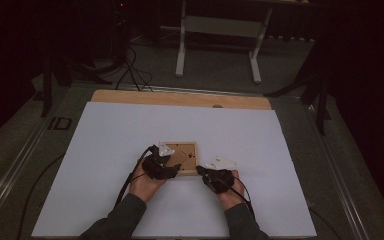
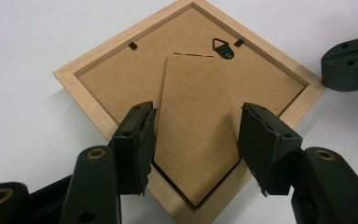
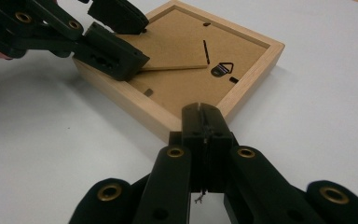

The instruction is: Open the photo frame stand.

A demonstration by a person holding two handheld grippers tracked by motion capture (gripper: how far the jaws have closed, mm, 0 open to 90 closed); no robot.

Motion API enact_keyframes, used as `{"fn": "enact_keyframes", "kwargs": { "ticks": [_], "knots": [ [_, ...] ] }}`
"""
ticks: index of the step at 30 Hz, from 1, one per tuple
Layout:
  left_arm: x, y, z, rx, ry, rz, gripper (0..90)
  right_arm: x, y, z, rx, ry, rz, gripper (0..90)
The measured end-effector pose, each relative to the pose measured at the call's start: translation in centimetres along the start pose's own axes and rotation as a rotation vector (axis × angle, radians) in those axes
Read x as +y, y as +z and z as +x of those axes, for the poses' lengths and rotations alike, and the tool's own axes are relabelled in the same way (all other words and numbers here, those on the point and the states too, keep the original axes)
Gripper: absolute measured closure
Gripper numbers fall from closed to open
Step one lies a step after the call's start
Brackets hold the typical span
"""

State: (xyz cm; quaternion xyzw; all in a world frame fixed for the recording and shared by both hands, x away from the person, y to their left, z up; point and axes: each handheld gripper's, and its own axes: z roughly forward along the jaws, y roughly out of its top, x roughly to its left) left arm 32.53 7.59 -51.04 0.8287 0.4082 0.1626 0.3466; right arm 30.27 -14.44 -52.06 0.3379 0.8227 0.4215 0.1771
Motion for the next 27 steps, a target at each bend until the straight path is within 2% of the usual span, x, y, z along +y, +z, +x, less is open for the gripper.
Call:
{"fn": "enact_keyframes", "kwargs": {
  "ticks": [3, 8, 11, 15, 16, 20, 27],
  "knots": [
    [0.10, -0.08, 0.17, -0.013, -0.008, 0.008, 50.4, 0.00, 0.00, 0.01, 0.000, -0.001, 0.000, 89.4],
    [0.57, -0.15, 0.27, -0.019, -0.004, 0.037, 50.9, -0.01, 0.00, -0.02, 0.001, -0.003, 0.000, 89.4],
    [0.88, -0.42, 0.31, -0.023, -0.010, 0.030, 51.0, -0.01, 0.00, -0.03, 0.002, -0.006, 0.000, 89.4],
    [0.95, -0.53, 0.78, -0.056, -0.069, 0.016, 50.9, -0.01, -0.01, -0.03, 0.001, -0.008, 0.001, 89.4],
    [0.94, -0.53, 0.83, -0.060, -0.071, 0.016, 50.9, -0.01, -0.01, -0.01, 0.001, -0.007, 0.000, 89.4],
    [0.87, -0.57, 0.52, -0.040, -0.042, 0.010, 48.2, -0.01, -0.01, -0.01, 0.001, -0.007, 0.000, 89.4],
    [0.25, -0.41, 0.38, -0.024, -0.030, 0.022, 45.0, -0.01, -0.01, 0.00, 0.001, -0.007, 0.000, 89.4]
  ]
}}
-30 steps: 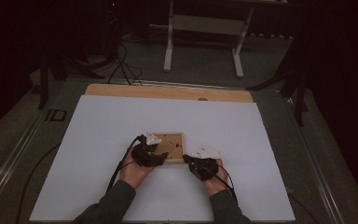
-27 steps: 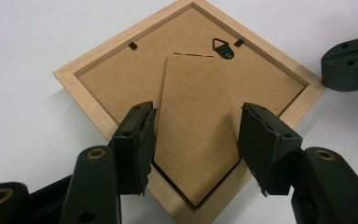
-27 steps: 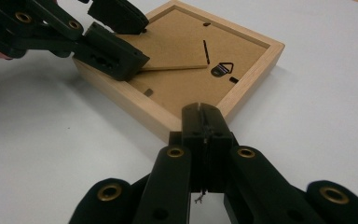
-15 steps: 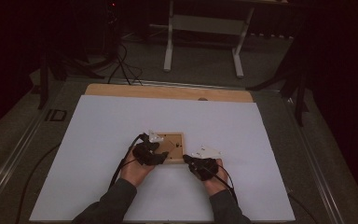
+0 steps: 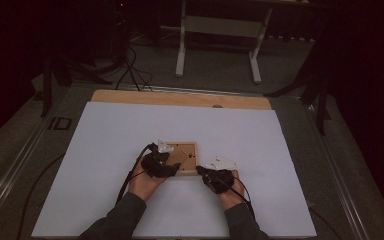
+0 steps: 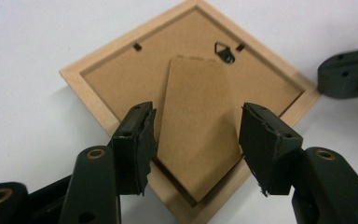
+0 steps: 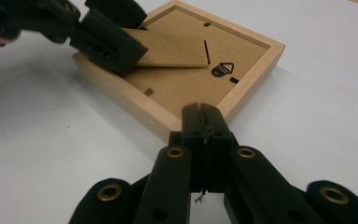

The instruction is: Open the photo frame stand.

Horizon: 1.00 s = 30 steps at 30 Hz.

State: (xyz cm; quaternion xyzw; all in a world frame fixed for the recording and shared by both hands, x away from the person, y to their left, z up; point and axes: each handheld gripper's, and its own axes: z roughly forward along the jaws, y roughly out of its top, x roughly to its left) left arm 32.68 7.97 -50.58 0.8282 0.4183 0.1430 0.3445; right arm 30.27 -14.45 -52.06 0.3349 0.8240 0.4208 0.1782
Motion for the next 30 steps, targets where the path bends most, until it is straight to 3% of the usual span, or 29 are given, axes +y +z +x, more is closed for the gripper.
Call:
{"fn": "enact_keyframes", "kwargs": {
  "ticks": [4, 11, 30],
  "knots": [
    [0.0, -0.1, 0.1, -0.009, 0.006, 0.003, 49.4, 0.0, 0.0, 0.0, 0.000, -0.001, 0.000, 89.4],
    [0.8, -0.8, -0.1, -0.011, -0.012, -0.042, 49.9, 0.0, 0.0, 0.0, 0.001, -0.002, 0.000, 89.4],
    [-0.1, -0.5, 0.2, -0.011, -0.043, 0.004, 41.3, 0.0, 0.0, 0.0, -0.001, -0.002, 0.000, 89.3]
  ]
}}
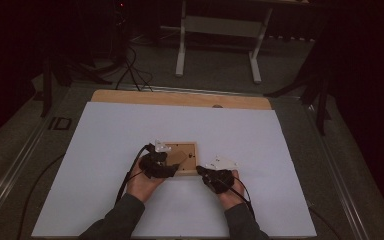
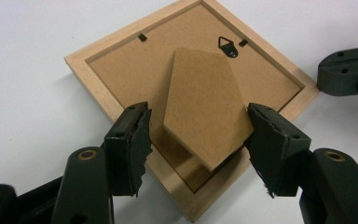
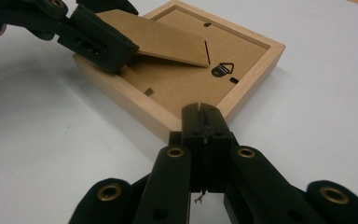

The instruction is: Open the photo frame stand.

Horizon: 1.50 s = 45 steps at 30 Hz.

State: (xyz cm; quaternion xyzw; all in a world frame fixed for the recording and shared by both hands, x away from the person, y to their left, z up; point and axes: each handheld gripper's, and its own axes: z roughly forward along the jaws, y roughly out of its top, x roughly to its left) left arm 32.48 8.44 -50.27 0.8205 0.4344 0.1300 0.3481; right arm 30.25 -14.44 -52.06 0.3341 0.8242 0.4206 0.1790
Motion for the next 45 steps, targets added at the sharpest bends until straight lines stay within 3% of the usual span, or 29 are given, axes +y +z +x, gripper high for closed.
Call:
{"fn": "enact_keyframes", "kwargs": {
  "ticks": [3, 6, 10, 15, 36, 45],
  "knots": [
    [0.1, 0.0, 0.0, -0.029, -0.008, 0.008, 44.9, 0.0, 0.0, 0.0, -0.001, -0.001, 0.000, 89.3],
    [0.2, 0.0, 0.0, -0.028, -0.013, 0.016, 48.8, 0.0, 0.0, 0.0, 0.000, -0.001, 0.000, 89.4],
    [1.0, -0.4, 0.2, -0.061, -0.063, -0.012, 50.3, 0.0, 0.0, 0.0, 0.000, -0.002, 0.000, 89.3],
    [2.1, -0.6, 0.1, -0.070, -0.085, 0.002, 49.7, 0.0, 0.0, 0.0, -0.001, -0.003, 0.000, 89.2],
    [2.8, 0.3, 1.5, -0.165, -0.238, 0.031, 48.5, 0.0, 0.0, 0.0, 0.000, -0.005, 0.000, 88.1],
    [3.0, 0.4, 1.6, -0.161, -0.246, 0.060, 52.0, 0.0, 0.0, 0.0, -0.002, -0.003, 0.000, 88.0]
  ]
}}
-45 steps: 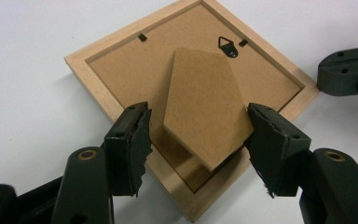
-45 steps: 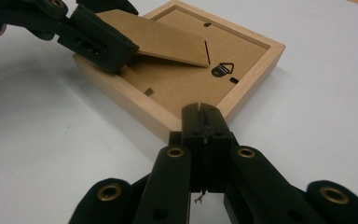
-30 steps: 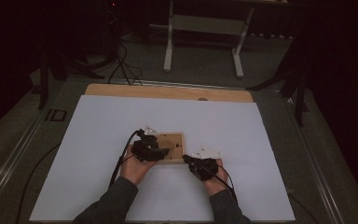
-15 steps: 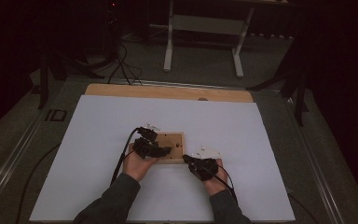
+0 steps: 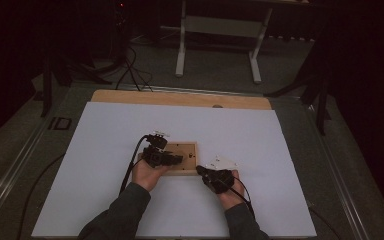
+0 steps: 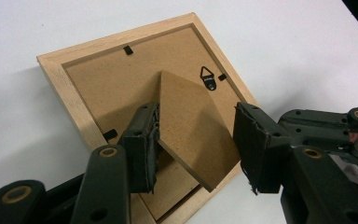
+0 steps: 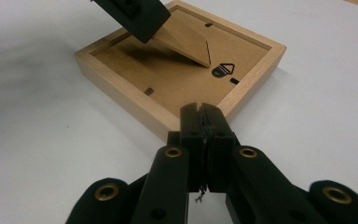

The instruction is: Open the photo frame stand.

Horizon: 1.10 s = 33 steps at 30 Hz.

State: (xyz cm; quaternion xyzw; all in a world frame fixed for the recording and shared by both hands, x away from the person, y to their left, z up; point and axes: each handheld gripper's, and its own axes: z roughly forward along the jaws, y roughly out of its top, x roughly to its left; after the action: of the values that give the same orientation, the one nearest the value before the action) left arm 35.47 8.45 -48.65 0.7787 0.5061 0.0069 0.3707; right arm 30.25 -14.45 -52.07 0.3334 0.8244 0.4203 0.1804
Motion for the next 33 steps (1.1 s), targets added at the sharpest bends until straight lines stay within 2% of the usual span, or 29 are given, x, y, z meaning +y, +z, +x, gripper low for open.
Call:
{"fn": "enact_keyframes", "kwargs": {
  "ticks": [3, 6, 11, 16, 23, 33],
  "knots": [
    [0.0, 0.1, -0.2, 0.027, 0.026, 0.007, 52.7, 0.0, 0.0, 0.0, -0.001, 0.000, 0.000, 87.2],
    [0.0, 0.1, -0.3, 0.037, 0.045, 0.009, 53.2, 0.0, 0.0, -0.1, -0.002, 0.003, 0.000, 85.1],
    [-0.1, 0.1, -0.5, 0.056, 0.068, -0.002, 53.3, 0.0, -0.1, -0.2, 0.001, 0.017, 0.010, 76.5],
    [-0.3, -0.5, -0.9, 0.087, 0.125, -0.016, 53.4, 0.2, -0.3, -0.6, -0.003, 0.030, 0.003, 70.9],
    [-0.9, -1.4, -1.1, 0.133, 0.205, -0.064, 53.4, 0.6, -1.0, -1.1, 0.011, 0.045, -0.020, 63.3],
    [-2.5, -2.2, -0.5, 0.157, 0.251, -0.127, 53.4, 1.7, -1.8, -1.8, 0.018, 0.044, -0.039, 59.0]
  ]
}}
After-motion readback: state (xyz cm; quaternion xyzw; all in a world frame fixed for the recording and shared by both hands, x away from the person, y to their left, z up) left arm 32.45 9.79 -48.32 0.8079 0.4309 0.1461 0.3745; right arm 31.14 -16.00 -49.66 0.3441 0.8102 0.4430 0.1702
